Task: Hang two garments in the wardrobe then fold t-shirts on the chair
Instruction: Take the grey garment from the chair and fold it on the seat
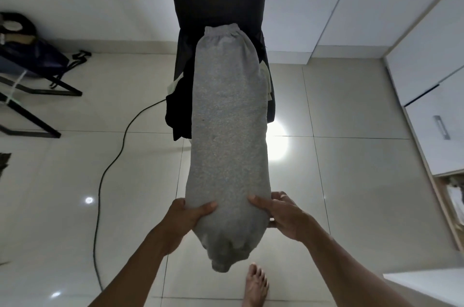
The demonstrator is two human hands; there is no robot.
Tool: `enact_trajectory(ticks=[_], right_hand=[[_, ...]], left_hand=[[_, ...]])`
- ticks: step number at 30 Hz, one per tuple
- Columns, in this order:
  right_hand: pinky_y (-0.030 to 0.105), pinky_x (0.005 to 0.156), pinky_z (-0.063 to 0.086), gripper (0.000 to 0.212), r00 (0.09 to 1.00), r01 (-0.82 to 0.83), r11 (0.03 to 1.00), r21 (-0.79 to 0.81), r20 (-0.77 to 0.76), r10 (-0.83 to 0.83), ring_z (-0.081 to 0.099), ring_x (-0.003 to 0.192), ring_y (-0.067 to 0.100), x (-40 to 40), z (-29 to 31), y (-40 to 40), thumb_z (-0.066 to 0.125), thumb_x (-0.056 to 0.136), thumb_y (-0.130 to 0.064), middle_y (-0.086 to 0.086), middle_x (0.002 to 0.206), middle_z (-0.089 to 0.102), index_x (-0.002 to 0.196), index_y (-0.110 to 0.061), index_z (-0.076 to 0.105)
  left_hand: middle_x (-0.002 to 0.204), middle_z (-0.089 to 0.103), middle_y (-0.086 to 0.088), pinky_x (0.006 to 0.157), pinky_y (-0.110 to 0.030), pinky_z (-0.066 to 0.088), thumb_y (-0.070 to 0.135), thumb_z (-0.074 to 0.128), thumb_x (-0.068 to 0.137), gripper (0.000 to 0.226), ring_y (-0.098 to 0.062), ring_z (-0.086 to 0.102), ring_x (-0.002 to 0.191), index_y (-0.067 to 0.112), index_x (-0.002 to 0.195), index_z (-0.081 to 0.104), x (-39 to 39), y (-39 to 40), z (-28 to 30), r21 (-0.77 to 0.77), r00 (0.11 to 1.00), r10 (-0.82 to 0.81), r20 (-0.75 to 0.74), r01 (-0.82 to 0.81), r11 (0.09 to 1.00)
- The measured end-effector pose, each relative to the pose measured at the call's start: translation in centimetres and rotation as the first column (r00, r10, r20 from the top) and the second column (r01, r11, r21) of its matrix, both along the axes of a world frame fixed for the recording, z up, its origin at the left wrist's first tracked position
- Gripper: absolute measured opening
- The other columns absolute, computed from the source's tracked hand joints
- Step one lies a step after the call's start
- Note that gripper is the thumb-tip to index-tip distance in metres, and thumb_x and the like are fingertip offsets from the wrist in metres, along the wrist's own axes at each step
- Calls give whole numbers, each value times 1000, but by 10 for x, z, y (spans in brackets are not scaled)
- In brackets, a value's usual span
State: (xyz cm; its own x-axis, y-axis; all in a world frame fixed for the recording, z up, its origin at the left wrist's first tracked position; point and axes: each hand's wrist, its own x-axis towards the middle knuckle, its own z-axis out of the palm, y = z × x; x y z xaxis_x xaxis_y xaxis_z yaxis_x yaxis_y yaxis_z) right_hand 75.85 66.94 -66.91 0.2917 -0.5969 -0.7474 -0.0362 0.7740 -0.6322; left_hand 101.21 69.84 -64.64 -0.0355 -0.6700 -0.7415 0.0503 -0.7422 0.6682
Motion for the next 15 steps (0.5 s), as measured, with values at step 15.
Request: enact_trajectory(ticks=[15], right_hand=[[53, 79, 61, 36, 992, 105, 994, -15, -65, -105, 73, 96, 31, 24, 138, 44, 75, 91, -23, 12, 112, 72, 120, -14, 57]], left_hand=[[109, 73, -9, 86, -47, 51, 34, 78, 81, 46, -28, 67, 98, 8, 118, 67, -12, 24, 142, 174, 993, -94, 75, 79, 982]])
